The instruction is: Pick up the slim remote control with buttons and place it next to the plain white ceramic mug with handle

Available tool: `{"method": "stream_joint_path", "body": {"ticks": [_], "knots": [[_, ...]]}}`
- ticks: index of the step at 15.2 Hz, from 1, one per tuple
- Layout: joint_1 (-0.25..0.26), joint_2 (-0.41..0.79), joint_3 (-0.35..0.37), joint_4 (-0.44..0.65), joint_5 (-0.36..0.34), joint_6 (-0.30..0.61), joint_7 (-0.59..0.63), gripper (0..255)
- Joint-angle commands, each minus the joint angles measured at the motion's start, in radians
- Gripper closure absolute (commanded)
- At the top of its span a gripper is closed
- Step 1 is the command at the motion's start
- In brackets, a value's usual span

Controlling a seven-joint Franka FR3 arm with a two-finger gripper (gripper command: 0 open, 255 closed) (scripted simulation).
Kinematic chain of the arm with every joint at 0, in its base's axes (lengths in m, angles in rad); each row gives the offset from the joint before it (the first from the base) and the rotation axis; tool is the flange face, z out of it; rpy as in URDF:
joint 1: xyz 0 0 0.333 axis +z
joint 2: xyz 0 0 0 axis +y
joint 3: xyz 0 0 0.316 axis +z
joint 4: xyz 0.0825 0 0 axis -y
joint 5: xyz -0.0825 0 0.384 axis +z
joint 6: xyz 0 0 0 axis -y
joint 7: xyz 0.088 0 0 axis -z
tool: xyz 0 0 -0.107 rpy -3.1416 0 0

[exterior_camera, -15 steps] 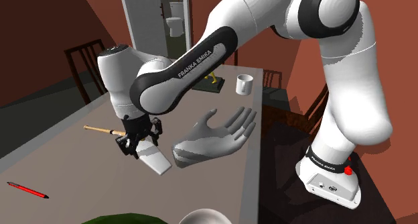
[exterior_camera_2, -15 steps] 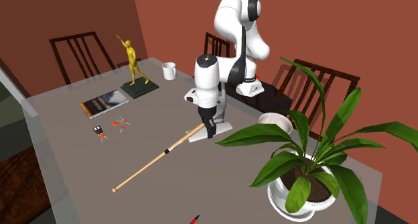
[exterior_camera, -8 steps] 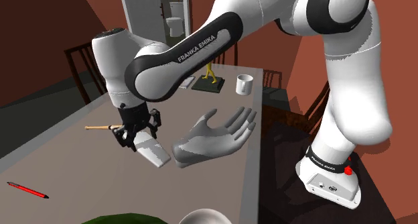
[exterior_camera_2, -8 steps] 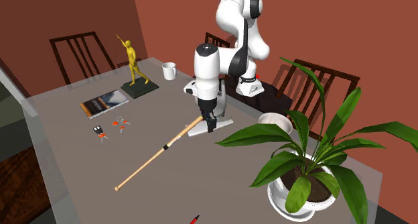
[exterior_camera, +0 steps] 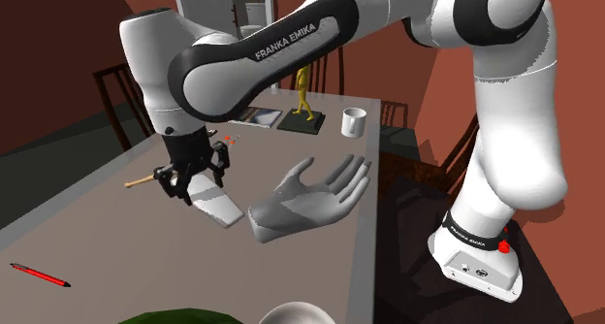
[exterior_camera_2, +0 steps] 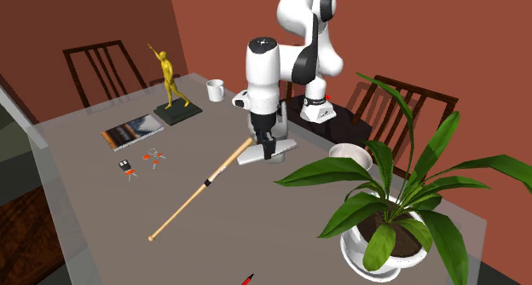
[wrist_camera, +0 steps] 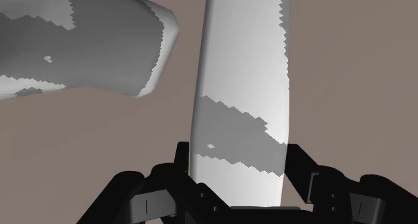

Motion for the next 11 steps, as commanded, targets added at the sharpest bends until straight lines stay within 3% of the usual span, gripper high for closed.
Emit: {"method": "stream_joint_path", "body": {"ticks": [1,2,11], "knots": [[0.000,-0.008,0.003,0.015,0.005,-0.022,-0.002,255],[0.000,-0.011,0.003,0.021,0.006,-0.030,-0.003,255],[-0.174,-0.316,-0.017,-0.362,0.158,0.089,-0.218,255]]}}
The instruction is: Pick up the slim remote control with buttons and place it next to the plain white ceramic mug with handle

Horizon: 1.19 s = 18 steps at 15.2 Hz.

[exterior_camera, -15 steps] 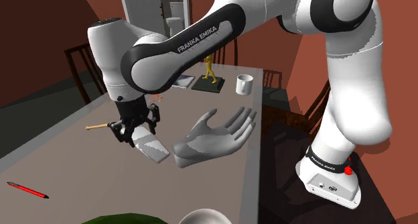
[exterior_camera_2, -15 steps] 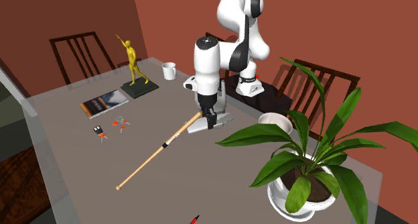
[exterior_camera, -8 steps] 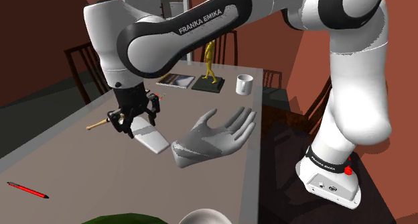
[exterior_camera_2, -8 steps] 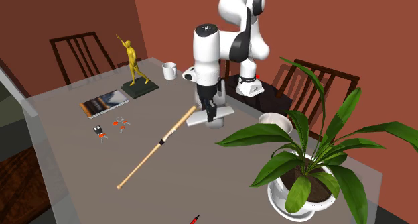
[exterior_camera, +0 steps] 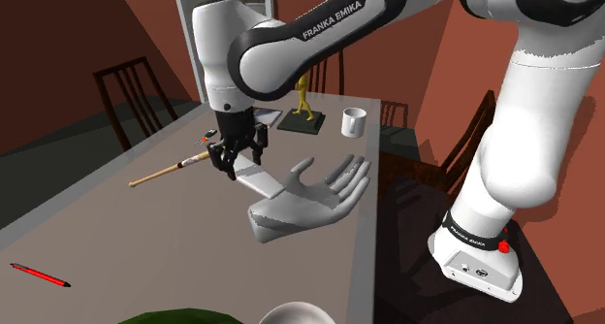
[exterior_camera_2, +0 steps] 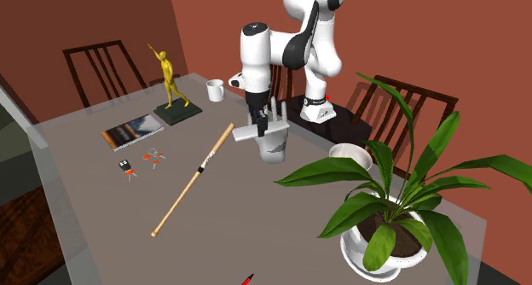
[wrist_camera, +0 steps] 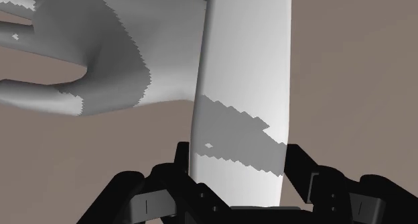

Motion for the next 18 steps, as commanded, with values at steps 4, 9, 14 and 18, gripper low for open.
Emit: {"method": "stream_joint_path", "body": {"ticks": [4,9,14,18], "knots": [[-0.067,-0.160,-0.043,-0.174,0.082,0.034,-0.145,255],[-0.111,-0.288,-0.109,-0.310,0.133,0.050,-0.286,255],[-0.151,-0.392,-0.189,-0.418,0.153,0.054,-0.422,255],[-0.186,-0.459,-0.259,-0.486,0.149,0.053,-0.526,255]]}}
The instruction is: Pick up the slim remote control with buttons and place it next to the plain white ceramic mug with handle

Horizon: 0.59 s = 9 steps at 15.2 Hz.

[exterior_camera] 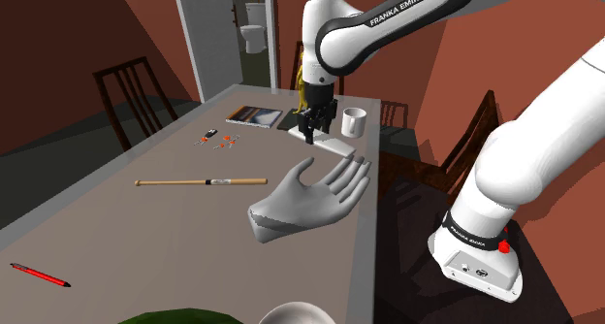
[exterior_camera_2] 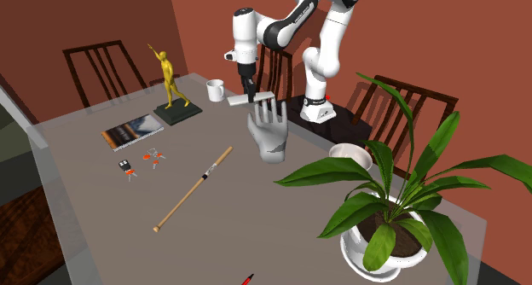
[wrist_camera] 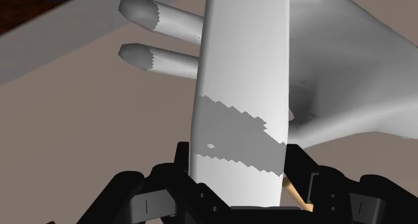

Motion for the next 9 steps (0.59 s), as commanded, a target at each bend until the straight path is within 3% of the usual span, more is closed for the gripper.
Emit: {"method": "stream_joint_path", "body": {"ticks": [1,9], "knots": [[-0.019,-0.033,-0.037,-0.034,-0.005,0.000,-0.057,255],[-0.107,-0.106,-0.186,-0.105,-0.059,-0.005,-0.258,255]]}}
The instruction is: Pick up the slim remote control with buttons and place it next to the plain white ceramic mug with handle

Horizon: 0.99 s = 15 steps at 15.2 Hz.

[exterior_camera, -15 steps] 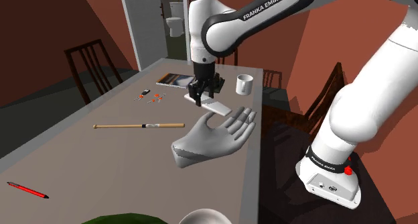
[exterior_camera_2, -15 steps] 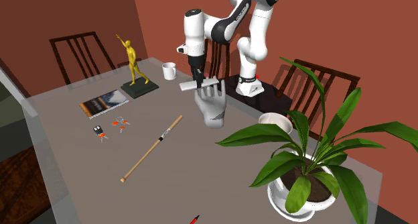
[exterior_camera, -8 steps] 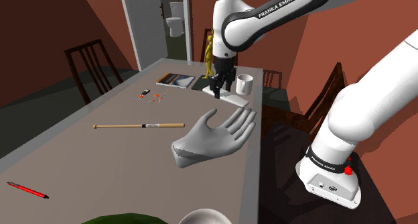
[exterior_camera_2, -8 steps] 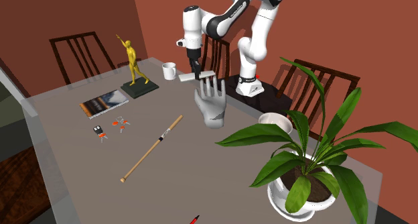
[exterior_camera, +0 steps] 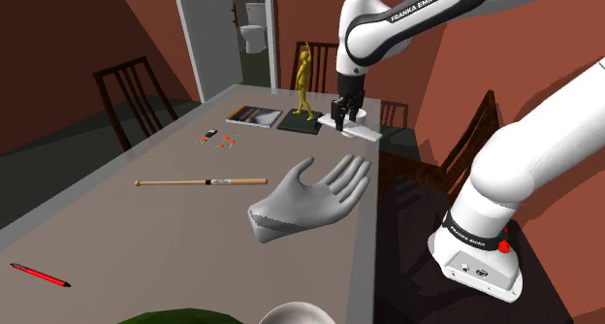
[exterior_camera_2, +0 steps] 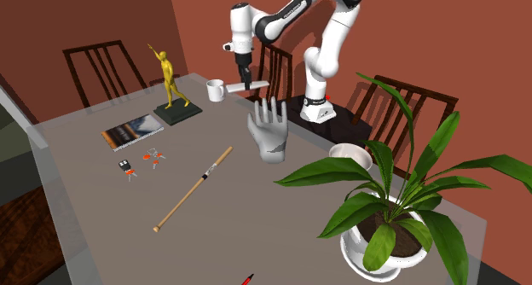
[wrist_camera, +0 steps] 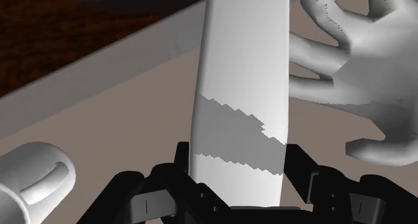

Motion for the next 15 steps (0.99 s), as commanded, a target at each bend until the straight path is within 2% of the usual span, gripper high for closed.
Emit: {"method": "stream_joint_path", "body": {"ticks": [1,8,15], "knots": [[-0.023,-0.005,-0.036,-0.006,-0.017,0.001,-0.049,255],[-0.110,0.004,-0.167,0.003,-0.079,0.003,-0.225,255],[-0.114,0.045,-0.177,-0.047,-0.082,0.094,-0.234,255]]}}
